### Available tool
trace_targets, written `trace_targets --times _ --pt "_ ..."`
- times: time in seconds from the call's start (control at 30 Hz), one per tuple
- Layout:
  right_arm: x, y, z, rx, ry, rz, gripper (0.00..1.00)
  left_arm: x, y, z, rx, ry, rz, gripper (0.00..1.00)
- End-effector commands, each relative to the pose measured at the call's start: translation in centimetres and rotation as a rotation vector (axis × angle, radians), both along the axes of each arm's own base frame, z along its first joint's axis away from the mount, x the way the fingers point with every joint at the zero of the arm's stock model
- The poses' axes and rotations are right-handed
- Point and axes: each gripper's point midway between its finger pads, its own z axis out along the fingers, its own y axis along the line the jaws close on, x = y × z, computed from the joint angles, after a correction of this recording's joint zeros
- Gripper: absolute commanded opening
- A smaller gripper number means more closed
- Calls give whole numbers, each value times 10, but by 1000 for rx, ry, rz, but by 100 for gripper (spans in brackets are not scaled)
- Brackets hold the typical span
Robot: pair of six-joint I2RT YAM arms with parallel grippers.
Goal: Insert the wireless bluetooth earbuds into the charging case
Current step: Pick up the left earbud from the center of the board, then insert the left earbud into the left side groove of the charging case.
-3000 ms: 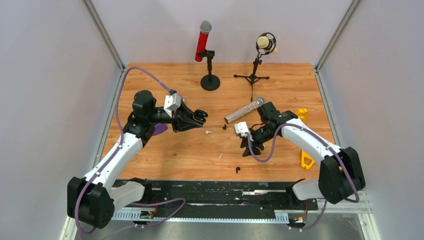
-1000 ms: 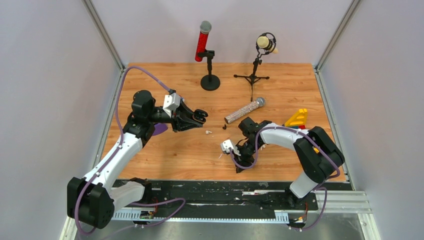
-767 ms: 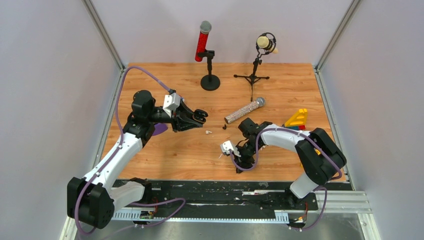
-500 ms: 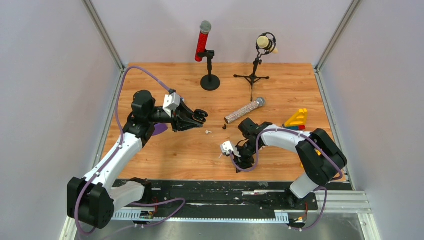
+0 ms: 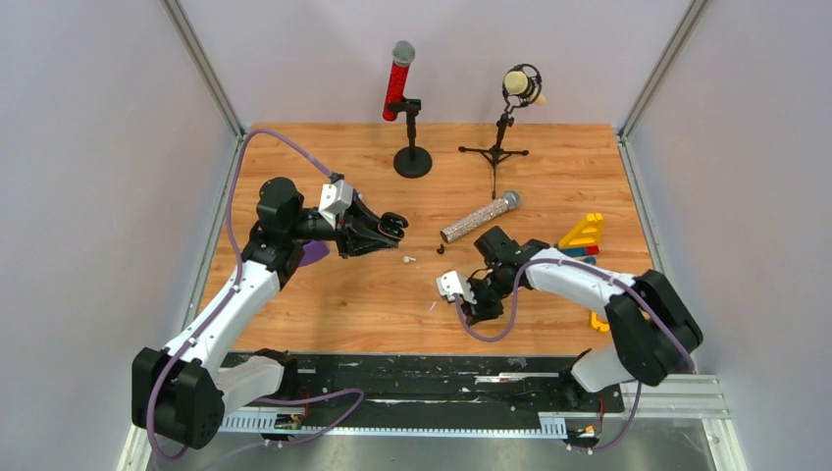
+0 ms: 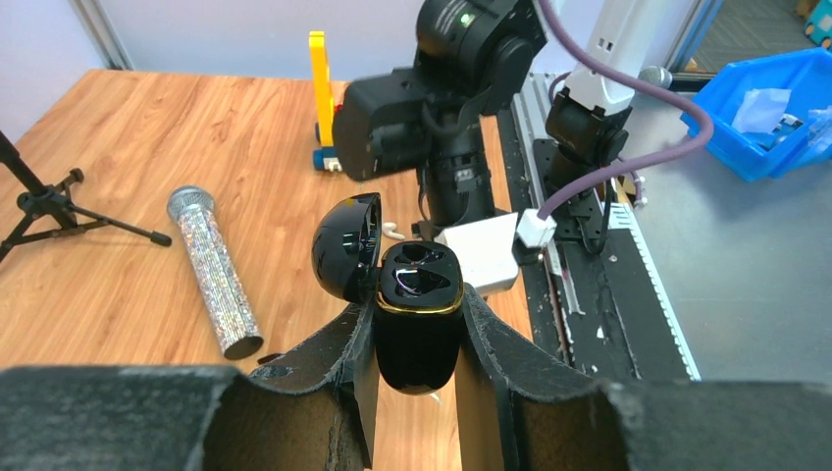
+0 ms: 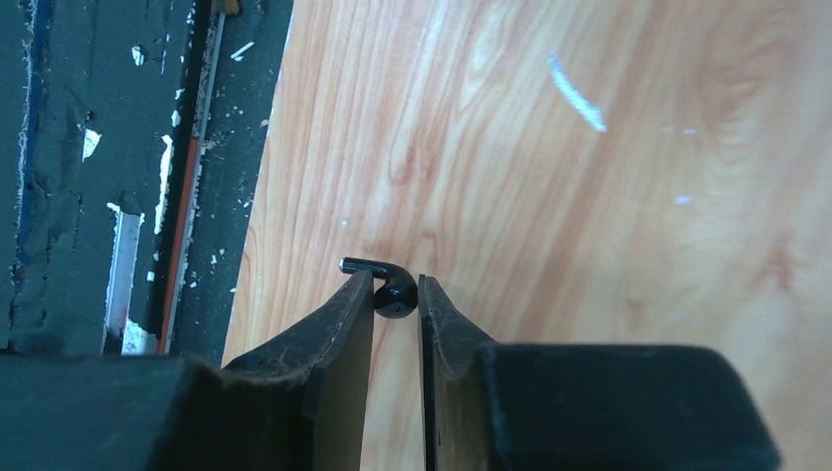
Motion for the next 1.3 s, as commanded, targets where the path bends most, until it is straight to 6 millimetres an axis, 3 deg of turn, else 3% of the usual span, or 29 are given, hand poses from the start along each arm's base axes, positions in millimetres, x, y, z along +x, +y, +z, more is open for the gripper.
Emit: trace_targets --times 0.0,0.1,0.33,0.4,0.43,0.47,0.5,0.63,0.7,0.8,1.1,1.27 --pt "29 10 46 90 -188 -44 20 5 -2 12 -37 -9 26 33" --pt "55 12 91 143 -367 -106 20 20 -6 15 -50 24 86 34" --pt "117 6 230 265 -792 -308 22 53 -20 28 -77 127 192 33" --pt "128 4 267 303 -883 -355 22 65 -24 42 -71 108 226 33" --pt "133 4 283 322 -917 -378 22 69 -26 34 -38 124 242 33" --pt "138 4 301 346 -953 -403 22 76 -29 47 -41 94 276 33" --pt "141 4 318 375 -977 -426 22 81 -30 36 3 112 294 33" --pt "147 8 375 498 -1004 -529 22 95 -37 29 92 72 385 32" --pt "149 13 391 545 -985 -574 22 102 -38 23 118 67 437 32" --pt "152 22 399 582 -952 -612 22 107 -37 18 120 73 467 32" --pt "160 59 381 574 -926 -640 22 102 -37 18 120 60 448 32" --pt "160 68 376 595 -858 -665 22 90 -39 20 106 -16 379 31"
